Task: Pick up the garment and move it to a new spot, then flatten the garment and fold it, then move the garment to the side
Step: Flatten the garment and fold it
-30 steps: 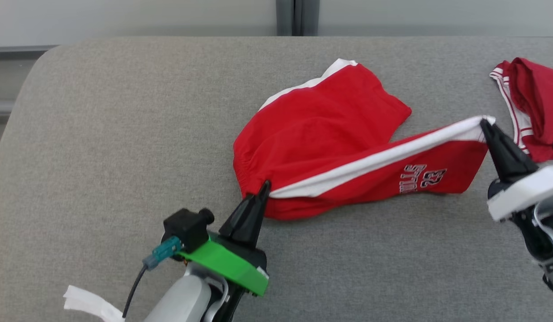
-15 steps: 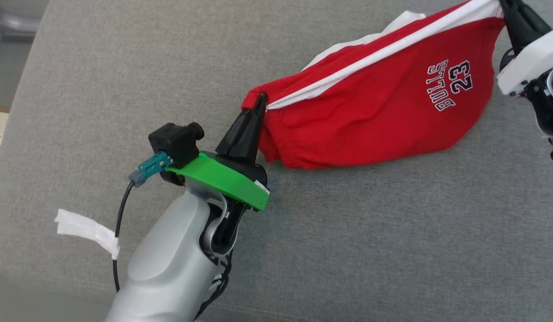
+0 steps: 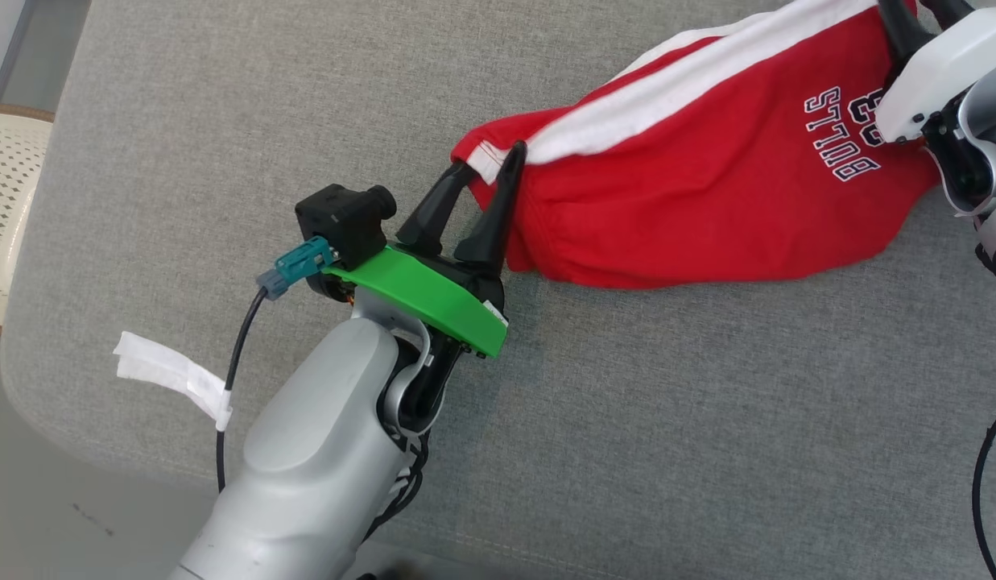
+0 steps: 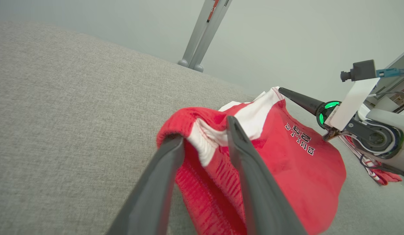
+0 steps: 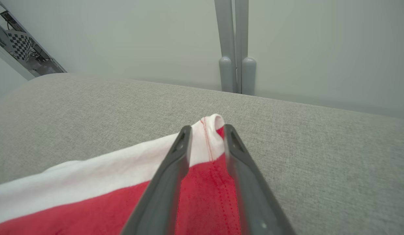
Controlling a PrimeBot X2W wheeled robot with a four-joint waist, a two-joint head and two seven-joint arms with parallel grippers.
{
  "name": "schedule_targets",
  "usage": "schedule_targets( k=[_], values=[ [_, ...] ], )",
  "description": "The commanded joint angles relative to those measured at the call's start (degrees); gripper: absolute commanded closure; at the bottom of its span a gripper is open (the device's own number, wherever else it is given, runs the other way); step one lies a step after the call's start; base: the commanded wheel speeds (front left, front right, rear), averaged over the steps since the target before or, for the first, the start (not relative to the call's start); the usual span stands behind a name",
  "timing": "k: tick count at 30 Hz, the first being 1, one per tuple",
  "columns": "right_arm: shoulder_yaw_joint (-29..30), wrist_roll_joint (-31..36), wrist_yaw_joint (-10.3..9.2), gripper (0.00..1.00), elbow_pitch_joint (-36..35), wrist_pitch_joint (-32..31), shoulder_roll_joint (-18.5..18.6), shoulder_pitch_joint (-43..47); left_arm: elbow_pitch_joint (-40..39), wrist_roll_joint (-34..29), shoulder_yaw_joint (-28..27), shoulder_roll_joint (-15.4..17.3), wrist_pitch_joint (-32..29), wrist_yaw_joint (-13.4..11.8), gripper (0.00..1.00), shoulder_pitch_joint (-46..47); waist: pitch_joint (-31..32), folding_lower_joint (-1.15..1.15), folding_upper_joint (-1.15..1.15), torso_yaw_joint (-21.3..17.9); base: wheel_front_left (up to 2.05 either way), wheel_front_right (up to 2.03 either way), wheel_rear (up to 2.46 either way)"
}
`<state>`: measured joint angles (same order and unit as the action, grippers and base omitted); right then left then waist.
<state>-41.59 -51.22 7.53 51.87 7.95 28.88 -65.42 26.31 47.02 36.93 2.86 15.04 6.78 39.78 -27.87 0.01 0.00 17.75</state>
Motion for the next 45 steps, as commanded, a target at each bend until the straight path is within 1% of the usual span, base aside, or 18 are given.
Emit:
schedule_targets(
  k=[1, 5, 10, 13, 17, 21, 26, 27, 28, 29, 30, 32, 38, 45],
  values=[
    [-0.7, -0.7, -0.1, 0.0, 0.4, 0.8, 0.4, -0.2, -0.2, -0.7, -0.4, 0.1, 0.2, -0.4, 0.0, 0.0, 0.8, -0.01, 0.0, -0.3, 0.0, 0.0, 0.0],
    [-3.8, -2.0, -0.1, 0.0, 0.5, 2.2, 1.7, 1.3, -1.3, -3.5, -1.0, 0.1, 0.2, -0.8, 0.0, -2.3, 2.4, -0.01, 0.0, -0.5, 0.0, 0.0, 0.0],
    [-7.1, -4.3, -0.1, 0.0, 0.1, 3.2, 3.8, 4.1, -3.8, -6.6, -4.0, 0.1, 0.2, -1.6, 0.0, -6.7, 4.2, -0.01, 0.0, -0.6, 0.0, 0.0, 0.0],
    [-8.4, -6.2, -0.1, 0.0, -0.2, 3.3, 4.7, 5.9, -6.3, -8.9, -7.5, 0.1, 0.2, -2.2, 0.0, -9.5, 5.0, -0.01, 0.0, -0.7, 0.0, 0.0, 0.0],
    [-10.1, -8.8, -0.1, 0.0, -0.1, 2.4, 5.5, 8.3, -10.6, -13.2, -14.1, 0.1, 0.2, -2.9, 0.0, -14.1, 5.5, -0.01, 0.0, -0.8, 0.0, 0.0, 0.0],
    [-11.2, -10.9, -0.1, 0.0, 0.1, 1.8, 5.4, 9.4, -14.3, -17.0, -19.8, 0.1, 0.1, -3.6, 0.0, -17.5, 5.5, -0.01, 0.0, -0.9, 0.0, 0.0, 0.0],
    [-12.7, -13.1, -0.1, 0.0, 0.6, 0.7, 4.6, 10.4, -16.3, -20.5, -24.2, 0.1, 0.1, -3.7, 0.0, -19.8, 5.6, -0.01, 0.0, -1.0, 0.0, 0.0, 0.0],
    [-13.0, -13.8, -0.1, 0.08, 0.6, 0.1, 4.3, 10.7, -16.6, -21.8, -25.0, 0.1, 0.1, -3.8, 0.0, -20.2, 5.6, -0.01, 0.0, -1.0, 0.0, 0.0, 0.0],
    [-13.3, -14.2, -0.08, 0.59, 0.5, -0.2, 4.1, 11.0, -16.6, -22.1, -25.5, 0.1, 0.1, -3.9, 0.0, -20.6, 5.7, -0.01, 0.0, -1.0, 0.0, 0.0, 0.0],
    [-13.6, -14.8, -0.08, 0.92, 0.4, -0.5, 3.8, 11.5, -16.7, -22.5, -26.0, 0.1, 0.1, -3.7, 0.0, -21.1, 5.9, -0.01, 0.0, -1.1, 0.0, 0.0, 0.0],
    [-13.8, -15.3, -0.07, 1.0, 0.3, -0.7, 3.6, 11.8, -16.8, -22.9, -26.4, 0.1, 0.1, -3.7, 0.0, -21.3, 5.9, -0.01, 0.0, -1.1, 0.0, 0.0, 0.0],
    [-14.1, -16.3, -0.07, 1.0, 0.1, -0.2, 3.4, 12.2, -16.8, -23.4, -27.0, 0.1, 0.1, -3.5, 0.0, -21.9, 6.4, -0.01, 0.0, -1.3, 0.0, 0.0, 0.0],
    [-13.6, -18.5, -0.07, 1.0, -0.9, 4.5, 3.6, 13.5, -15.7, -24.7, -28.0, 0.1, 0.1, -3.1, 0.0, -23.7, 8.9, -0.01, 0.0, -3.0, 0.0, 0.0, 0.0],
    [-12.7, -20.2, -0.08, 1.0, -3.0, 6.9, 6.0, 18.1, -14.7, -27.1, -29.6, 0.1, 0.1, -2.3, 0.0, -25.8, 12.7, -0.01, 0.0, -6.6, 0.0, 0.0, 0.0]
  ],
)
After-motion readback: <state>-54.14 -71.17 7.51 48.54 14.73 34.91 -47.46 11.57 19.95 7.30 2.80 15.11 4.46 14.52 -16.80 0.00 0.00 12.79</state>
